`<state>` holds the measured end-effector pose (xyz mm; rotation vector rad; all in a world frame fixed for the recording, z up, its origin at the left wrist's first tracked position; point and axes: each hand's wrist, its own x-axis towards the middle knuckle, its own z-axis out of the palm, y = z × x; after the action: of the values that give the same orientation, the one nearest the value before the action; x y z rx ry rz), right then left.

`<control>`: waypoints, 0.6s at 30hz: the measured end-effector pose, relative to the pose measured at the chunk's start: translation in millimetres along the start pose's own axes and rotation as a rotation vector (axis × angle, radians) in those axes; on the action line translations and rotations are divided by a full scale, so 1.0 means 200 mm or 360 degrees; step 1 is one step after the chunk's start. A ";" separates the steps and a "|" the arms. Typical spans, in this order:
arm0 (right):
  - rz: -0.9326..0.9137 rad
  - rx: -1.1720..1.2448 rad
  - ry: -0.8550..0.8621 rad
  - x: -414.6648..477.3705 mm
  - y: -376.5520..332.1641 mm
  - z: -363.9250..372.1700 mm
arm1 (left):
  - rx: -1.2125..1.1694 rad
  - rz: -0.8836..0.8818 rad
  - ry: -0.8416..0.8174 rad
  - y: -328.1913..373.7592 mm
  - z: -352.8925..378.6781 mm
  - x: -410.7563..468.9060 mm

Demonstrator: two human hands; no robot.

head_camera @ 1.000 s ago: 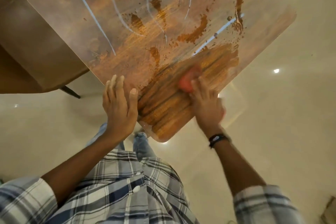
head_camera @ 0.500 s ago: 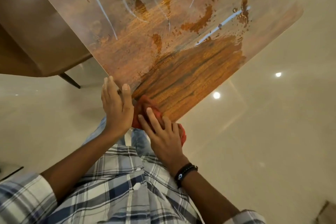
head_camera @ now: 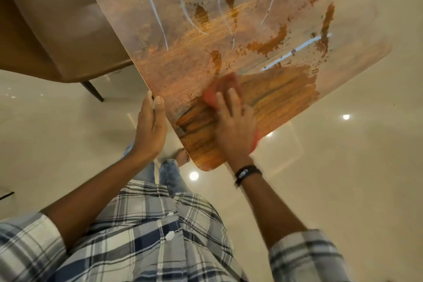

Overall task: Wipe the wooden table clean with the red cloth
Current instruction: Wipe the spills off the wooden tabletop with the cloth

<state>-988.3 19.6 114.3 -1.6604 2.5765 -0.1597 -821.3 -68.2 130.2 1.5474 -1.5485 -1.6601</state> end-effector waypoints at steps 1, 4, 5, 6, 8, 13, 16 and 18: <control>-0.0238 0.0017 -0.0024 -0.08 -0.12 0.03 | -0.0038 -0.0001 0.0026 0.01 -0.01 0.02; -0.0718 -0.0014 -0.0171 -0.17 -0.25 0.05 | -0.0059 -0.0002 0.0088 0.03 -0.01 0.05; -0.0726 -0.0001 -0.0167 -0.11 -0.19 0.04 | -0.0078 0.0002 0.0102 0.04 -0.01 0.06; -0.0658 0.0007 -0.0145 -0.02 -0.11 0.03 | -0.0105 0.0013 0.0110 0.05 -0.02 0.07; -0.0388 -0.0075 -0.0102 0.20 0.13 -0.01 | -0.0113 0.0005 0.0123 0.06 -0.03 0.07; 0.0542 -0.0061 -0.0019 0.70 0.76 -0.17 | -0.0139 -0.0007 0.0094 0.06 -0.05 0.08; 0.0736 -0.0010 -0.0033 0.75 0.66 -0.18 | -0.0156 0.0006 0.0102 0.06 -0.04 0.10; 0.0456 -0.0077 -0.0041 0.64 0.38 -0.11 | -0.0199 0.0044 0.0132 0.07 -0.04 0.12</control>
<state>-1112.2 -65.6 126.7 -1.2757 2.7804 -0.0586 -827.2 -95.3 133.0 1.5039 -1.3904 -1.6241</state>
